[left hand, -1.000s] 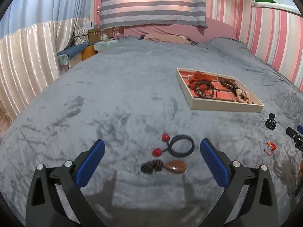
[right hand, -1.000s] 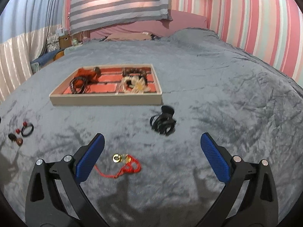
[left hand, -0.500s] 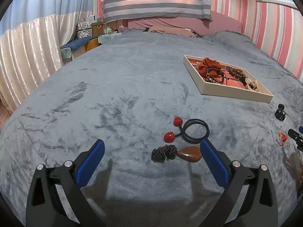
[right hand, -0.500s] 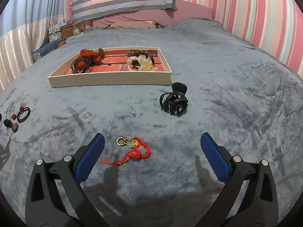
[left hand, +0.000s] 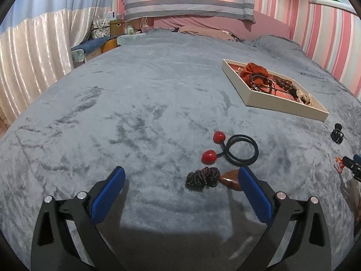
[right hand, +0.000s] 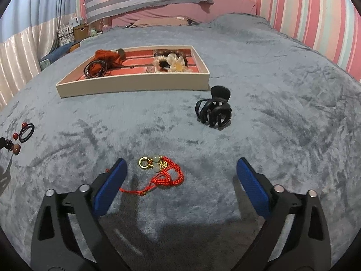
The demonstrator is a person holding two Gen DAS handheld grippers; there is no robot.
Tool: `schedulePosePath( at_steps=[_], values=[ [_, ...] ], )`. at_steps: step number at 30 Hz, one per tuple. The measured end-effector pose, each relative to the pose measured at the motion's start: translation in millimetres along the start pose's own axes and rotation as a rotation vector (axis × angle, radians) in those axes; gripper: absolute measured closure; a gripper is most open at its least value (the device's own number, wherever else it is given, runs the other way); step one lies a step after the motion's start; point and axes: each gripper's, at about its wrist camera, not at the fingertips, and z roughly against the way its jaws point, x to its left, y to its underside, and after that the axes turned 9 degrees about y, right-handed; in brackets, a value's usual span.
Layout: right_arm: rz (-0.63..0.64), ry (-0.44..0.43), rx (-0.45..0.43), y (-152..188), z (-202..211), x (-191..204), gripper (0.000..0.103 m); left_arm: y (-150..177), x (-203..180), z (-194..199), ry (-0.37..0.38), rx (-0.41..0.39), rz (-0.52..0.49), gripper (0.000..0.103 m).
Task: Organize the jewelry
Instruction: 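Grasp the dark bead hair tie with the left tool while the right tool grasps the red tassel charm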
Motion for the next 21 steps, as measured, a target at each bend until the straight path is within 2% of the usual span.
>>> schedulePosePath(
  at_steps=[2, 6, 8, 16, 18, 21],
  values=[
    [0.004, -0.006, 0.013, 0.2, -3.3, 0.7, 0.018, 0.2, -0.4, -4.5, 0.004, 0.015, -0.004, 0.01],
    [0.016, -0.013, 0.024, 0.8, -5.6, 3.9, 0.021, 0.6, 0.3, -12.6, 0.034, 0.046, 0.001, 0.032],
    [0.025, -0.014, 0.034, 1.6, -7.9, 6.3, 0.026, 0.8, 3.4, -17.4, 0.048, 0.065, 0.017, 0.04],
    [0.053, -0.033, 0.072, 4.6, -16.9, 12.6, 0.032, -0.6, 5.7, -19.7, 0.092, 0.06, 0.033, 0.041],
    [0.054, -0.049, 0.073, 5.2, -16.9, 12.8, 0.037, -1.1, 4.9, -21.3, 0.105, 0.062, 0.029, 0.053],
    [0.061, -0.068, 0.07, 4.9, -16.5, 13.6, 0.045, -0.9, 2.6, -22.0, 0.107, 0.063, 0.02, 0.057]
  ],
)
